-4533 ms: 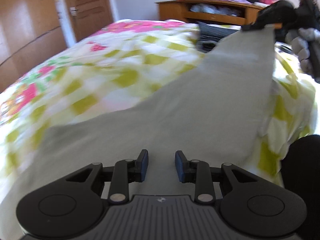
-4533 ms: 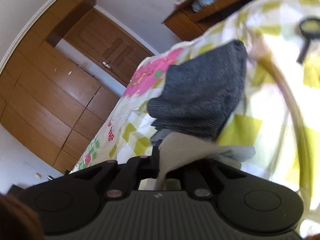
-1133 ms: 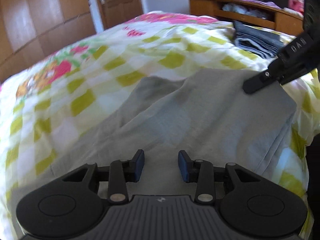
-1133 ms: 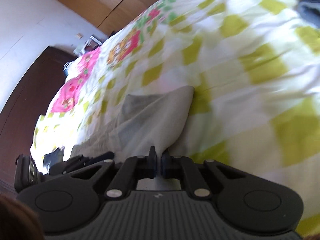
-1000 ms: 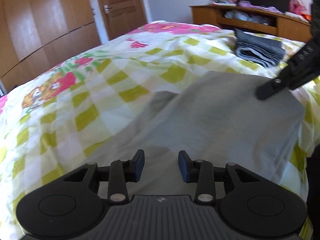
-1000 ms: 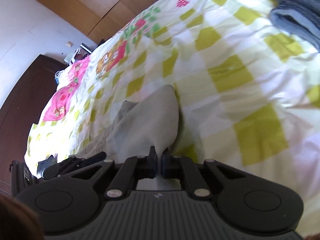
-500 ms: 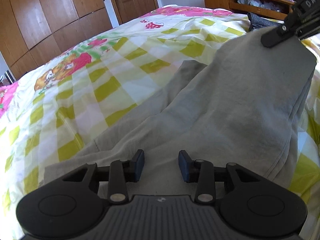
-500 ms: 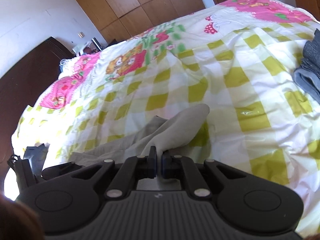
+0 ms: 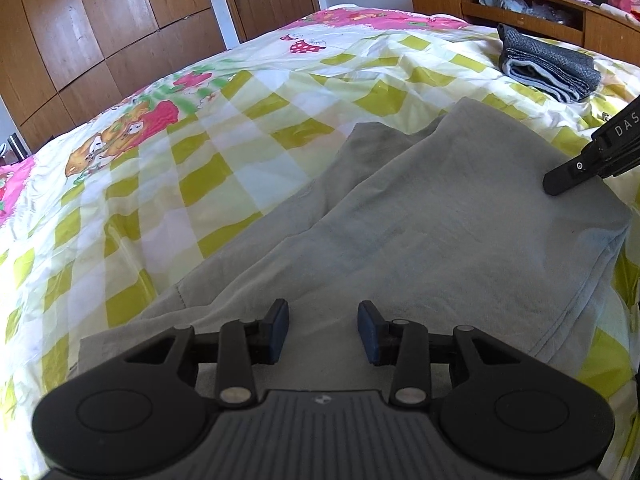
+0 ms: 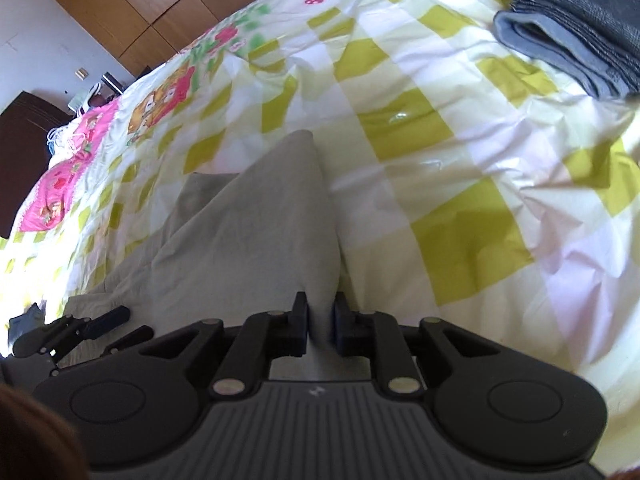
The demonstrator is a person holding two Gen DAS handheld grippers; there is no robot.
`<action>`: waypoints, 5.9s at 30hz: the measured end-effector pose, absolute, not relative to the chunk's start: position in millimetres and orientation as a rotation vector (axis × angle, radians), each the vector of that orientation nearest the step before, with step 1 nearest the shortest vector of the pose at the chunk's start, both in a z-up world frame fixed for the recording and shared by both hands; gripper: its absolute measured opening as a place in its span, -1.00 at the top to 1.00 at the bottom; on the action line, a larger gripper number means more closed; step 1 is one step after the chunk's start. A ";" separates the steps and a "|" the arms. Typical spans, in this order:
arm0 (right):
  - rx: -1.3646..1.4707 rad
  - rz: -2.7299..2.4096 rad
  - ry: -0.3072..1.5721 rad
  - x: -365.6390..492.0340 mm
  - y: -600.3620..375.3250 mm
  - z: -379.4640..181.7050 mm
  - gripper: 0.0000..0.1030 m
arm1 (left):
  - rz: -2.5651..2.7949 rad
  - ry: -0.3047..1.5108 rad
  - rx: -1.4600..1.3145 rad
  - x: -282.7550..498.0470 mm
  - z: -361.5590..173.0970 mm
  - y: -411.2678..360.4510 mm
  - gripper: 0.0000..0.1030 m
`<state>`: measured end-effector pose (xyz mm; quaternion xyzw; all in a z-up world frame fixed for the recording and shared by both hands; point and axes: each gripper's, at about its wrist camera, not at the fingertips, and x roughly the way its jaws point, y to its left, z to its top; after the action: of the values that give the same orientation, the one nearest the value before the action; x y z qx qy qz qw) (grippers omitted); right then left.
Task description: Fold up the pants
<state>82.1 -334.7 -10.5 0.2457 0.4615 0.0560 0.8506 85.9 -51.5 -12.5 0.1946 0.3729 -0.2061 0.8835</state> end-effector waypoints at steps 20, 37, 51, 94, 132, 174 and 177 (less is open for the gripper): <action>0.306 0.109 0.941 71.4 -316.3 -4.4 0.57 | -0.400 0.796 0.359 81.6 -9.8 -51.3 0.01; 0.041 0.069 0.944 70.1 -282.9 -1.6 0.54 | -0.384 0.792 0.407 76.5 -11.7 -60.7 0.00; 0.049 0.075 0.945 68.5 -283.7 -1.8 0.53 | -0.398 0.781 0.383 71.0 -9.7 -54.8 0.00; 0.155 0.601 0.802 86.5 -154.8 96.1 0.88 | -0.285 0.777 0.282 21.7 7.8 75.9 -0.02; 0.003 0.769 0.893 56.2 -56.1 54.9 0.57 | -0.195 0.689 0.187 -15.2 69.3 128.1 -0.08; -0.086 0.652 0.951 123.3 4.4 30.1 0.25 | -0.198 0.774 0.097 6.0 16.5 90.6 0.05; -0.121 0.632 0.995 128.6 23.6 19.9 0.31 | -0.195 0.771 0.077 3.2 18.5 94.3 0.33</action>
<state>128.6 23.6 19.9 -0.0570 0.4688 0.2981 0.8296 3.2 94.3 18.5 0.0374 0.3752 -0.0949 0.9213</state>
